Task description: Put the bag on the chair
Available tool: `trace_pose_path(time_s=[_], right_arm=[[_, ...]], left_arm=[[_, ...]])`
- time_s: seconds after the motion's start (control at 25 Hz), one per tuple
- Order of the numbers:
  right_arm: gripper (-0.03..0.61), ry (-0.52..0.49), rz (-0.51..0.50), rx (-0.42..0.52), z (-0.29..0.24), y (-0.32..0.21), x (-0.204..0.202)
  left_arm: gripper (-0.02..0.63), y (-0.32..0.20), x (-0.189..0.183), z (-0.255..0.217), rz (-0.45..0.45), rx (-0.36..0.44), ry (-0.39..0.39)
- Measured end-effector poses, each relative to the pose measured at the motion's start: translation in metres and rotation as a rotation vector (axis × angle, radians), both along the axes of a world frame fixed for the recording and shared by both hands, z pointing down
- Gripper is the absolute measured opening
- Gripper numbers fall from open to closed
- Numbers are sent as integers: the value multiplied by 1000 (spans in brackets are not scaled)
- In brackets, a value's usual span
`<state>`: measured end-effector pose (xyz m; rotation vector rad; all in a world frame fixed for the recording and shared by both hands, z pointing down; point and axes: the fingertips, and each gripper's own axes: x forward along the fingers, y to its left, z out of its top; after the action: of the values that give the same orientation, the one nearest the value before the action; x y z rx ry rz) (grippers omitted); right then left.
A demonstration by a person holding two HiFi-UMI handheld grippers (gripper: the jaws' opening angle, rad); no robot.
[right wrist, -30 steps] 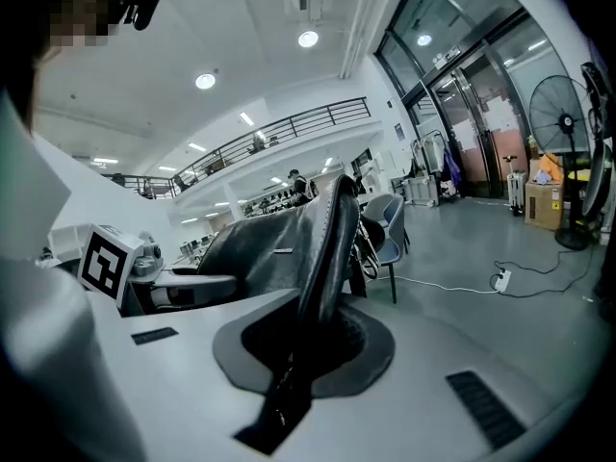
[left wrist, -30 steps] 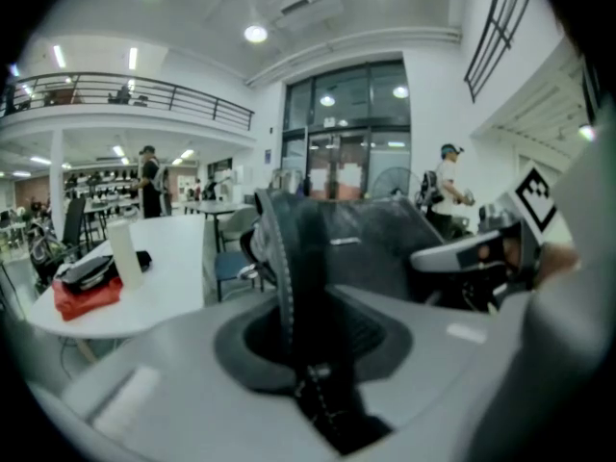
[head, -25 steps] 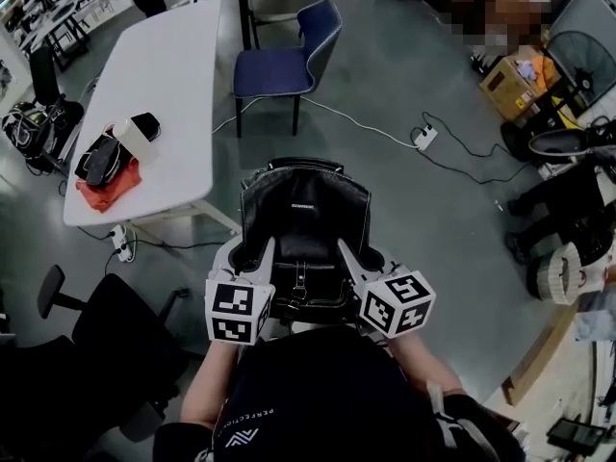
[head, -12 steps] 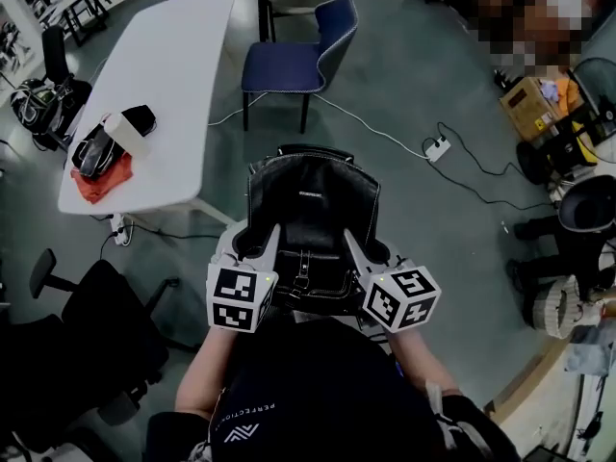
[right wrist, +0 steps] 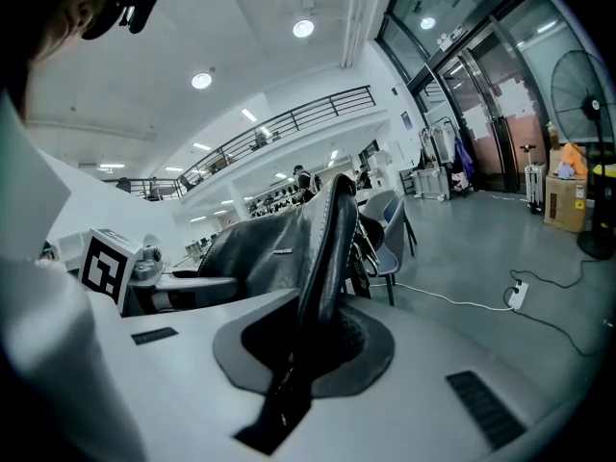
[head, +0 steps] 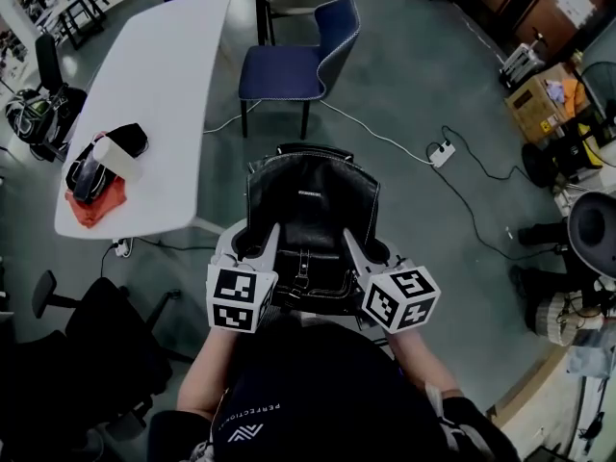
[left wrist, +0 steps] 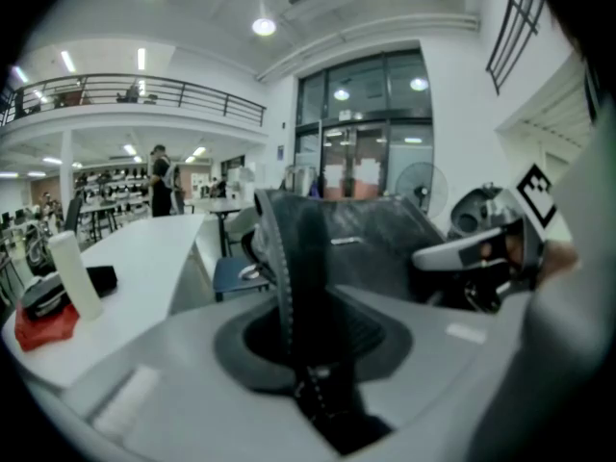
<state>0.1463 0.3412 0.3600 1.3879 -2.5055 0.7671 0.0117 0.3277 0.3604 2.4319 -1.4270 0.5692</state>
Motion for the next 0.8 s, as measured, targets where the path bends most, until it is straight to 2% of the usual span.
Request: trace_pose_path(time_s=[0.32, 0.8], right_arm=[[18, 18, 26, -24, 8, -88, -5], [18, 3, -7, -52, 20, -225, -56]], left_arm=[[94, -92, -5, 9, 10, -7, 8], [94, -222, -57, 19, -27, -33, -11]])
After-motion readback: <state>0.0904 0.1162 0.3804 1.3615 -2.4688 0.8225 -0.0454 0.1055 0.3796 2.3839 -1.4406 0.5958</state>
